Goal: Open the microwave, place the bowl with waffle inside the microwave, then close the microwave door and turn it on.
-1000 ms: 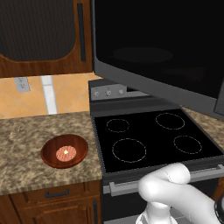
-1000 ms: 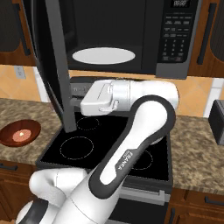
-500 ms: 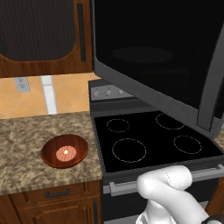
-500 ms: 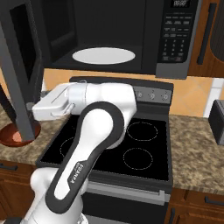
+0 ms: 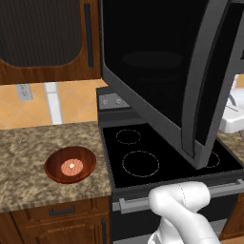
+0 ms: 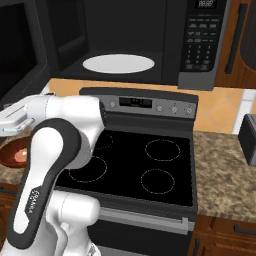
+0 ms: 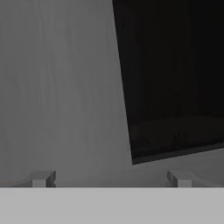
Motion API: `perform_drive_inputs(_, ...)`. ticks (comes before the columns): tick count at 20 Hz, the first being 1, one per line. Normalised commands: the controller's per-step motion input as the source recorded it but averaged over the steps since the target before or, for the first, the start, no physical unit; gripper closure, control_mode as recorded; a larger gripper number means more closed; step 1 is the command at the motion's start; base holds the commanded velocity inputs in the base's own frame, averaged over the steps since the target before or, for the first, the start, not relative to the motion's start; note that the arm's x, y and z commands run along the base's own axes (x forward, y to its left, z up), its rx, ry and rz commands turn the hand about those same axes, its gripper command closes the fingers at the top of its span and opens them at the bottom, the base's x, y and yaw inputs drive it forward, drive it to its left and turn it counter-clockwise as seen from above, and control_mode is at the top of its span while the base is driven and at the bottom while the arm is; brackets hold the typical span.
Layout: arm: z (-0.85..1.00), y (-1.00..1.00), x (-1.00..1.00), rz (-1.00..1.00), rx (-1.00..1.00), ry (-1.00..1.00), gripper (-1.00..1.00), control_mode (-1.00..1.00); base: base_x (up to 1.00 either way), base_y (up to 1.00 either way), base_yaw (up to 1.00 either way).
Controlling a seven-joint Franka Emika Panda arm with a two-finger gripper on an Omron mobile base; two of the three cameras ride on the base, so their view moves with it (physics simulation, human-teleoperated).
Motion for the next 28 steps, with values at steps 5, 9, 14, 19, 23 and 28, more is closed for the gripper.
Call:
perform_drive_inputs(5,0.0,0.76,-0.02,0.0,0.0,0.0,-1.0,-1.0,0.0,0.0,0.0)
perform_drive_inputs(9,0.0,0.52,0.0,0.0,0.0,0.0,-1.0,-1.0,0.0,0.0,0.0)
perform_drive_inputs(14,0.0,0.39,0.0,0.0,0.0,0.0,-1.0,-1.0,0.0,0.0,0.0)
perform_drive_inputs(19,0.0,0.01,0.0,0.0,0.0,0.0,-1.0,-1.0,0.0,0.0,0.0)
perform_drive_inputs(23,0.04,-0.12,0.0,0.0,0.02,0.03,-1.0,-1.0,0.0,0.0,0.0)
perform_drive_inputs(28,0.29,-0.89,0.05,-0.04,0.02,0.14,-1.0,-1.0,0.0,0.0,0.0)
